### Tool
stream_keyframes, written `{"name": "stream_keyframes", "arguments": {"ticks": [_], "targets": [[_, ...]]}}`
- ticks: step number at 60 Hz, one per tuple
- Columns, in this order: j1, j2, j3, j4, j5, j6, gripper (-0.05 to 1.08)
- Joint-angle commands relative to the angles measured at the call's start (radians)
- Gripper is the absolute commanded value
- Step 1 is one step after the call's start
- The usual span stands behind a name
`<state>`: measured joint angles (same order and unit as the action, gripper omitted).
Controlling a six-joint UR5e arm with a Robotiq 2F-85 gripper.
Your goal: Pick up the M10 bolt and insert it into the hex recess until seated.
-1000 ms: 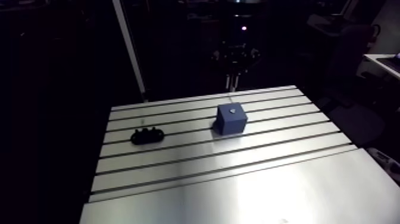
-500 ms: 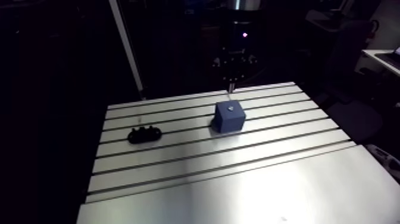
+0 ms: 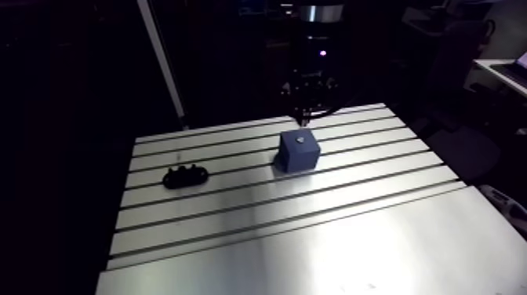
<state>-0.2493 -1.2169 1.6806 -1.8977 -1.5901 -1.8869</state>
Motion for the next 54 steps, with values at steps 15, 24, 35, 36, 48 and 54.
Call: {"name": "stream_keyframes", "arguments": {"ticks": [15, 24, 35, 36, 48, 54], "targets": [[-0.010, 0.017, 0.043, -0.083, 0.003, -0.018, 1.08], [-0.008, 0.017, 0.043, -0.084, 0.003, -0.019, 1.08], [-0.006, 0.018, 0.044, -0.085, 0.003, -0.019, 1.08], [-0.005, 0.018, 0.044, -0.085, 0.003, -0.019, 1.08], [-0.007, 0.020, 0.055, -0.088, 0.002, -0.031, 1.08], [-0.007, 0.020, 0.062, -0.092, 0.000, -0.036, 1.08]]}}
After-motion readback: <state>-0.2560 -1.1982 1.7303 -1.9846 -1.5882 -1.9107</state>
